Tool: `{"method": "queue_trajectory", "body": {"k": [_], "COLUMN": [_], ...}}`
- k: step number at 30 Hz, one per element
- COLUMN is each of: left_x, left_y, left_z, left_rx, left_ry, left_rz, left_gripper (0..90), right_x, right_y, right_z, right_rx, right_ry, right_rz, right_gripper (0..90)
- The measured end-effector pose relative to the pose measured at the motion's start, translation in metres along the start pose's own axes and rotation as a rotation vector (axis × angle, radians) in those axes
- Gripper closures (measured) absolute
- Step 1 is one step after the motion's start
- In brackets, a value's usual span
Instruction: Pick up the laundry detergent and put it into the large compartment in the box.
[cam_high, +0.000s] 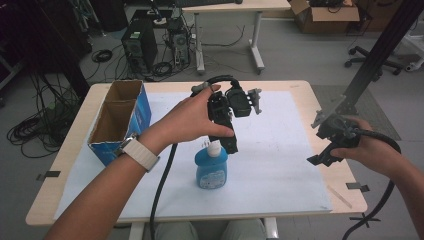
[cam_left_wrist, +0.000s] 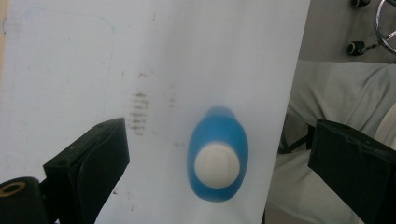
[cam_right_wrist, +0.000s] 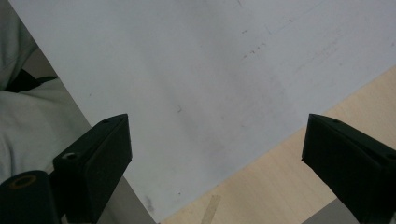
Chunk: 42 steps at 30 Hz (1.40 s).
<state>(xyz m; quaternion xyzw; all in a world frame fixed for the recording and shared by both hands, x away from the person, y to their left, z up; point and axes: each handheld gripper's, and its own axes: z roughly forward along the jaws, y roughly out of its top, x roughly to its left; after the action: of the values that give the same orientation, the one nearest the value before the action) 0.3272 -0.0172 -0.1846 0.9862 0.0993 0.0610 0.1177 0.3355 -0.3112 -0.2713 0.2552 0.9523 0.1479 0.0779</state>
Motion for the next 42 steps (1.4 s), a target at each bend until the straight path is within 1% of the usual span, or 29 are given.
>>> {"method": "queue_trajectory", "body": {"k": [3, 9, 12, 21, 28, 32, 38, 42], "left_x": [0.000, -0.001, 0.000, 0.002, 0.001, 0.001, 0.001, 0.000], "left_y": [-0.004, -0.011, -0.015, -0.024, -0.029, -0.033, -0.038, -0.039], "left_z": [0.000, 0.001, 0.004, 0.013, 0.019, 0.025, 0.033, 0.041], "left_rx": [-0.007, -0.023, -0.013, -0.013, -0.011, 0.002, 0.001, 0.012], "left_ry": [-0.009, -0.012, -0.011, -0.017, -0.028, -0.032, -0.042, -0.042], "left_rz": [0.004, 0.020, 0.018, 0.021, 0.046, 0.050, 0.044, 0.055], "left_gripper": [5.4, 6.0, 6.1, 6.3, 6.3, 6.3, 6.2, 6.3], "right_x": [0.000, 0.001, 0.000, 0.001, 0.002, 0.002, 0.002, 0.002], "right_y": [0.000, 0.000, -0.001, 0.002, 0.004, 0.005, 0.007, 0.008], "right_z": [0.000, 0.000, 0.000, 0.000, 0.001, 0.001, 0.003, 0.004], "right_rx": [0.001, 0.003, 0.000, -0.001, 0.003, 0.007, 0.007, 0.007], "right_ry": [0.001, -0.002, -0.006, -0.003, -0.004, -0.006, -0.005, -0.007], "right_rz": [0.004, 0.008, 0.010, 0.006, 0.005, 0.007, 0.002, 0.003], "right_gripper": [8.5, 8.5, 8.5, 8.5, 8.5, 8.5, 8.5, 8.5]}}
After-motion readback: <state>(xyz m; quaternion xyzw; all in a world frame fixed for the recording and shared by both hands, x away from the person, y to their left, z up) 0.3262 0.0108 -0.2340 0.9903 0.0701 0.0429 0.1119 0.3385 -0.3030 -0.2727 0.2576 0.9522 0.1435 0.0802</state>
